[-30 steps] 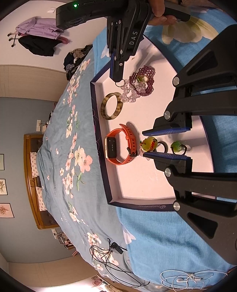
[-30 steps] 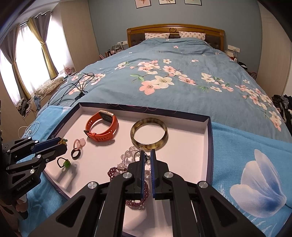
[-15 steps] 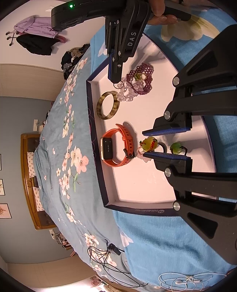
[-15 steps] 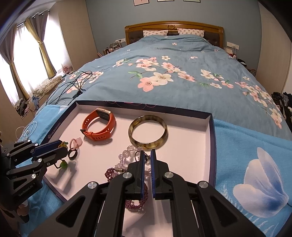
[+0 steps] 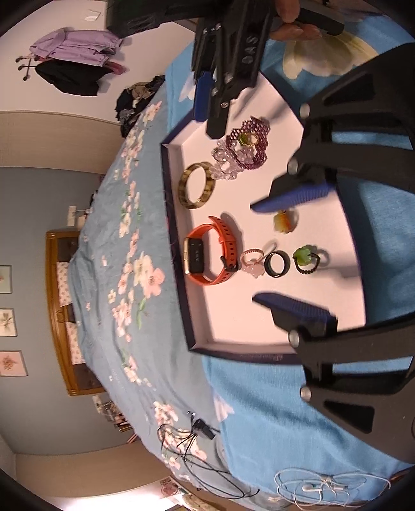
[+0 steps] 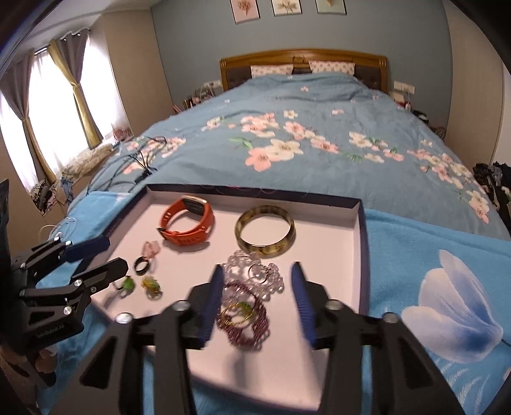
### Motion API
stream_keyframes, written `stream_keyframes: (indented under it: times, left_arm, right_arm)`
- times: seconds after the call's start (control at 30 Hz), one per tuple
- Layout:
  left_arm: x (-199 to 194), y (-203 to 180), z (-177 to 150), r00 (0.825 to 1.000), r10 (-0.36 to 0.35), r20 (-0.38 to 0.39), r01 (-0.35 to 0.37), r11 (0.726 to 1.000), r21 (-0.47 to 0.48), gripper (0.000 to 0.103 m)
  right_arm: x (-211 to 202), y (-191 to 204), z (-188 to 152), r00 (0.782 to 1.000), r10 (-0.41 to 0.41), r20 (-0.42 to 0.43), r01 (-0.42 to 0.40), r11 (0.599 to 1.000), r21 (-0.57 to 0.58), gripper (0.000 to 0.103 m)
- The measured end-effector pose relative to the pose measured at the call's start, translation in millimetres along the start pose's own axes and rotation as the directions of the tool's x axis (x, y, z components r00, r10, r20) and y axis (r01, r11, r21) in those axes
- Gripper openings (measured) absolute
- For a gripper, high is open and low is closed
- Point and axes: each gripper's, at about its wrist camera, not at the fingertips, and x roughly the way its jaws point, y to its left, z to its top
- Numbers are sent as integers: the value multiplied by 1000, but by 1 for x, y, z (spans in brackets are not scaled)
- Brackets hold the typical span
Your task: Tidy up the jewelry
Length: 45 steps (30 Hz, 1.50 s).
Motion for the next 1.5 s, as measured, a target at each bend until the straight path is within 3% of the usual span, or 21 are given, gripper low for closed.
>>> stream_keyframes:
  times: [0.17, 0.2, 0.27, 0.4, 0.57, 0.77, 0.93, 1.2, 1.5]
  left_arm:
    - [-45, 0, -7, 991, 60, 123, -62, 998, 9, 88]
    - [-53, 0, -9, 988, 69, 139, -71, 997, 10, 98]
    - [-72, 1, -16, 978, 88, 188, -89, 996, -6, 97]
    - [-98, 5, -29, 963, 118, 241, -112, 993, -38, 97]
    - [-131, -1, -48, 932, 164, 323, -156, 986, -50, 97]
    - [-160, -8, -69, 905, 173, 388, -151, 985, -87, 97]
    - [-185, -17, -83, 870, 192, 453, -172, 981, -85, 97]
    - [-211, -27, -97, 838, 213, 503, -188, 977, -102, 97]
    - [-228, -36, -104, 815, 222, 535, -201, 975, -99, 97]
  right_arm:
    - [-40, 12, -18, 994, -6, 108, 6, 1000, -4, 78]
    - [-48, 16, -22, 991, -13, 133, 15, 1000, -12, 86]
    - [-61, 22, -29, 983, -39, 181, 44, 999, -23, 96]
    - [-87, 32, -48, 959, -78, 272, 87, 996, -23, 96]
    - [-109, 44, -68, 930, -113, 349, 134, 990, -36, 96]
    - [-132, 59, -90, 892, -131, 433, 160, 987, -30, 96]
    - [-149, 67, -102, 860, -137, 491, 172, 985, -25, 96]
    - [-162, 73, -110, 836, -167, 523, 206, 978, -18, 96]
    - [-170, 74, -115, 834, -154, 529, 190, 982, -14, 96]
